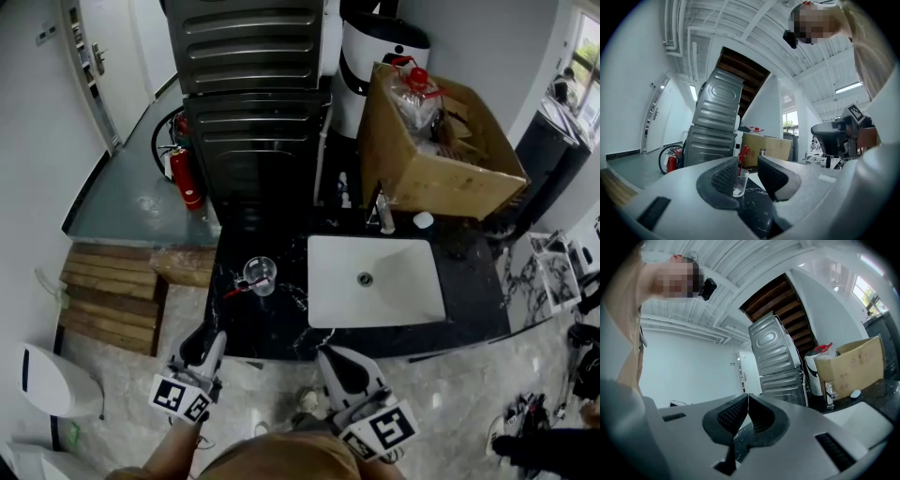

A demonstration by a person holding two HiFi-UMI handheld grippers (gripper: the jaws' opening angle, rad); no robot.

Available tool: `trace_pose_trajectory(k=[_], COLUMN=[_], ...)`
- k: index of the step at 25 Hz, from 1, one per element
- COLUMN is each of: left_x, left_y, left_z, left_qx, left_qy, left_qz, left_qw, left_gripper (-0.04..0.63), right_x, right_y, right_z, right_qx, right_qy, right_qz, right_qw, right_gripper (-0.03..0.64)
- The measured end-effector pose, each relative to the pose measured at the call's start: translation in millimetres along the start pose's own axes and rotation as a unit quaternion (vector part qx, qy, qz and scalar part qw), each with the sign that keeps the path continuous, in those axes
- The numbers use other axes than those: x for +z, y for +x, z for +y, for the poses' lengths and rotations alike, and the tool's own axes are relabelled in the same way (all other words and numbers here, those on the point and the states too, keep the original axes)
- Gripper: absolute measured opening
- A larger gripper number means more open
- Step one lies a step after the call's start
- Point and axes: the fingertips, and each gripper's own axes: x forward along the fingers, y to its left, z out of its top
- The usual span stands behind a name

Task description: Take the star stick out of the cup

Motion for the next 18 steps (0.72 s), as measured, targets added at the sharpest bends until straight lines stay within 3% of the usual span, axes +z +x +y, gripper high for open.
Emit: trace_pose_trajectory(k=[18], left_x=[-19.8], left_y=[24.0], left_z=[1.4], left_qx=[-0.004], left_qy=[0.027], left_qz=[0.030], left_qw=[0.9992], left_gripper=[0.114], right_x=[-0.9], right_y=[-8.9], right_z=[-11.7], right_qx=[-0.014], right_qy=[-0.009], right_qz=[-0.006], right_qw=[1.000], right_gripper=[0.002])
